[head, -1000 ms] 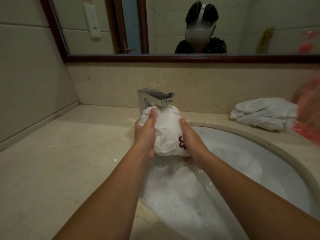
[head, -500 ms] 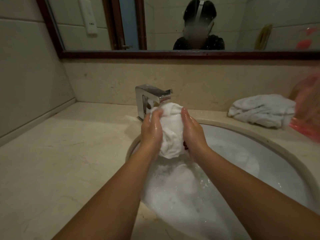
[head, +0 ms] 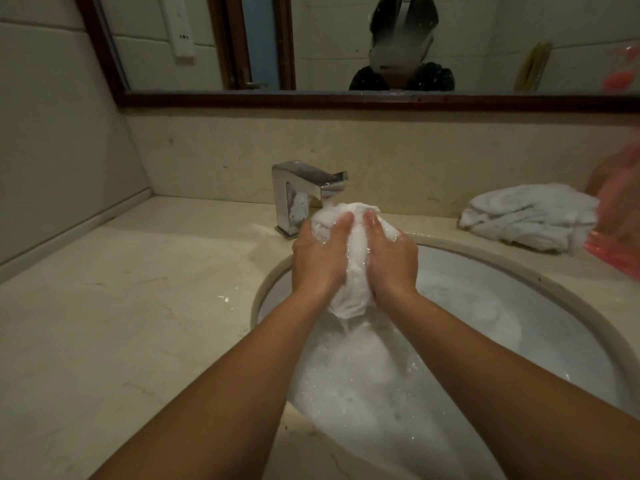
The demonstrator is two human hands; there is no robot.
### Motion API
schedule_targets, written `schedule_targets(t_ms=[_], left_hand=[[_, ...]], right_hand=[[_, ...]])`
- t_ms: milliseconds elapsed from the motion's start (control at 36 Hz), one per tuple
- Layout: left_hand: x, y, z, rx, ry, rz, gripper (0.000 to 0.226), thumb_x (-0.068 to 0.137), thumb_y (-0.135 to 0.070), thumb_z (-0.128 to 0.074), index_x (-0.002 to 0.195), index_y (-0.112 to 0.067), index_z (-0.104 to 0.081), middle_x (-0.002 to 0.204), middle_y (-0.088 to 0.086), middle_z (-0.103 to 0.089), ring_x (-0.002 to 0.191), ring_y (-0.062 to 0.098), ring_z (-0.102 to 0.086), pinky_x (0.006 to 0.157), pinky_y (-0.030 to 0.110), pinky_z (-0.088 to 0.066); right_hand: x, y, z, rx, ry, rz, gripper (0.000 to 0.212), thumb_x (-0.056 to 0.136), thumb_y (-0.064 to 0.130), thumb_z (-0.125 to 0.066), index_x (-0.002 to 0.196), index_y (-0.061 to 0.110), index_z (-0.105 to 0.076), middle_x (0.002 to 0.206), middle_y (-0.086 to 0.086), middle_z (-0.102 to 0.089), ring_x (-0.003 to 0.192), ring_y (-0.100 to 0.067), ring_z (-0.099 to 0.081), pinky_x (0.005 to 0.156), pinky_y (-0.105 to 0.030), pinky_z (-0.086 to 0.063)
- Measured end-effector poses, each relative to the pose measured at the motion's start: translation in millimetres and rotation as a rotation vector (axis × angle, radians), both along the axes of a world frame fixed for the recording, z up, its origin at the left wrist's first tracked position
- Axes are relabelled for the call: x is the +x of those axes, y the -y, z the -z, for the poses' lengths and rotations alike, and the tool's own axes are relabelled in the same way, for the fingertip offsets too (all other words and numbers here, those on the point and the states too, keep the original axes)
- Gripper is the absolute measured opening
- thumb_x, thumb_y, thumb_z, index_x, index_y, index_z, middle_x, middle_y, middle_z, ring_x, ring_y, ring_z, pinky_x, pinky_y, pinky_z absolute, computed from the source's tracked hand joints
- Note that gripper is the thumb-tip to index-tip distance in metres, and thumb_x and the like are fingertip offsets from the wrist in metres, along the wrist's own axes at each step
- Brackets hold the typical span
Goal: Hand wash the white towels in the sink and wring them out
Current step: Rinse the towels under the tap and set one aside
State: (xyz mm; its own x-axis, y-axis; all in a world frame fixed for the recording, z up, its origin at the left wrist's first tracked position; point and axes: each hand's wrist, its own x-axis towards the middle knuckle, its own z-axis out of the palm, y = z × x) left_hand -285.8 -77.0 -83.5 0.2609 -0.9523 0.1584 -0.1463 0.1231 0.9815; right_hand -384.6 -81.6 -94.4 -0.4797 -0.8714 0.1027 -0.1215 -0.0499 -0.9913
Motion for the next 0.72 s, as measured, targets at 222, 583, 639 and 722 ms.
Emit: schedule_targets(t_ms=[222,583,639,722], left_hand=[[0.1,4.7,0.9,0.048,0.097,-0.007,0.055,0.097,-0.075,-0.049,0.133,-0.035,-0.060,0.119,-0.012,-0.065,0.108,0.015,-0.061,0.098,0.035,-0.049],[5.2,9.8,1.7,0.222,-0.208,0.044,0.051,0.097,-0.070,-0.056,0.125,-0.029,-0.066,0.117,0.002,-0.075,0.103,0.026,-0.073,0.095,0.047,-0.061],[7.6,12.0,2.6,0.234,-0.273,0.037,0.051,0.096,-0.069,-0.059,0.119,-0.024,-0.065,0.114,0.004,-0.075,0.101,0.025,-0.073,0.095,0.044,-0.061],[10.9,12.9,3.1,0.228,-0.383,0.037,0.061,0.091,-0.073,-0.064,0.125,-0.022,-0.065,0.117,0.006,-0.076,0.104,0.027,-0.074,0.095,0.046,-0.061]], right_hand=[[-5.0,2.7,-4.6,-0.011,-0.146,0.024,0.055,0.106,0.060,-0.052,0.075,0.019,-0.072,0.084,-0.007,-0.076,0.090,-0.031,-0.073,0.086,-0.047,-0.058],[-5.4,-3.6,-3.9,-0.014,0.047,-0.086,0.039,0.098,0.064,-0.064,0.108,0.027,-0.069,0.102,0.005,-0.075,0.096,-0.018,-0.074,0.085,-0.040,-0.062],[-8.3,-4.9,-5.4,-0.058,0.025,-0.147,0.030,0.100,0.060,-0.062,0.115,0.034,-0.062,0.109,0.011,-0.070,0.105,-0.016,-0.071,0.092,-0.042,-0.060],[-11.0,-7.1,-5.8,-0.055,-0.003,-0.220,0.040,0.097,0.069,-0.058,0.123,0.039,-0.064,0.116,0.013,-0.071,0.110,-0.015,-0.070,0.098,-0.046,-0.059]])
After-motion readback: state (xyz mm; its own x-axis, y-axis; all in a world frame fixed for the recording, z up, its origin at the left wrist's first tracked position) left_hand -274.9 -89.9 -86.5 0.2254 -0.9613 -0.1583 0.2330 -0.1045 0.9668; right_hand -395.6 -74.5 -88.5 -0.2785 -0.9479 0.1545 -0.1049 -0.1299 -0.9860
